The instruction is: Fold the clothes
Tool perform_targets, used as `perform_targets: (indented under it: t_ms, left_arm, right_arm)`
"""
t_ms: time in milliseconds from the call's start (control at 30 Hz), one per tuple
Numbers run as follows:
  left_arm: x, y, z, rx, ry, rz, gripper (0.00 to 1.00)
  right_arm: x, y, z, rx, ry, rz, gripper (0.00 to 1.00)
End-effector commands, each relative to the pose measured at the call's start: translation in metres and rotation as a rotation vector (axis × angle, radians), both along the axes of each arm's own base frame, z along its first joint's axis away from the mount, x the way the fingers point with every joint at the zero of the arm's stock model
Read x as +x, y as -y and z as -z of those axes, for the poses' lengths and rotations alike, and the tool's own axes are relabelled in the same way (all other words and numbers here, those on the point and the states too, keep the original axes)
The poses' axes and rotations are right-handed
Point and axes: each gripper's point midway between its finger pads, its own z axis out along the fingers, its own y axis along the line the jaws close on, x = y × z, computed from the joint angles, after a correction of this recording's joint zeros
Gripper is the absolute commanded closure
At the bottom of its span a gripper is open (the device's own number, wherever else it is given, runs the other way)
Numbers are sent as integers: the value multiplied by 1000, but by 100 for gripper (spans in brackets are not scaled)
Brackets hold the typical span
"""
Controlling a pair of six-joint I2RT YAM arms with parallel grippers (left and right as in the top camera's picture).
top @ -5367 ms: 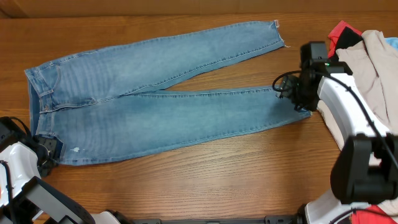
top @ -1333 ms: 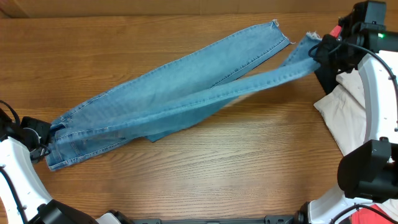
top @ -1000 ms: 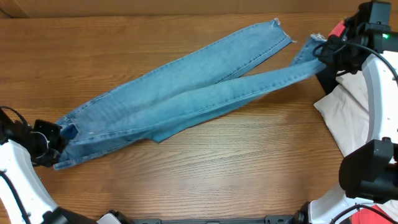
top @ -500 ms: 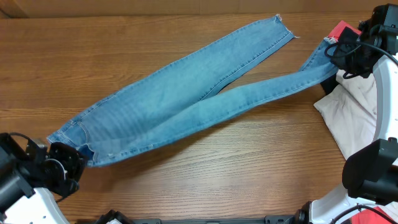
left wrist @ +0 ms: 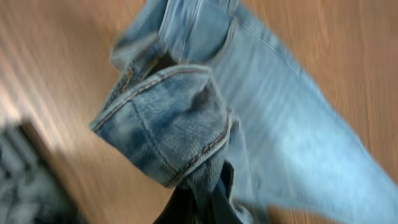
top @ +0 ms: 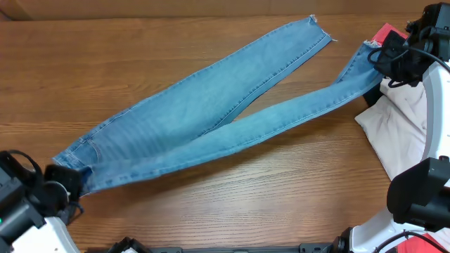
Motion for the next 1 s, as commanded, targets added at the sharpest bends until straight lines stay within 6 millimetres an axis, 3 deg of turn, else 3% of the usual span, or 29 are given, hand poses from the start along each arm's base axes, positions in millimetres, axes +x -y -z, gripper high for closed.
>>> perform_targets:
  t_ms: [0,233,433,533,633,967]
  left_arm:
    - [18,-39,9,89,-30,-17,96]
    - [83,-108,1,140,-28,54,96]
    - [131,-158,-38,205,-21,116,96]
    - [145,-171,-58,235,-2,134,96]
    - [150,-176,-67,239,-3,140,96]
    - [121,-167,-40,167,-164,108,96]
  right_arm:
    - [6,-1,-12,13,32,3,96]
    - [-2,-16,-7,42,-9,-26,96]
    - [-5,-42,-4,55,-43,-76,96]
    - [-7,-60,-2,59,-62,-111,96]
    - [-7,-74,-1,73,-70,-115,96]
    - [-2,-80,-3,81,-54,-105,96]
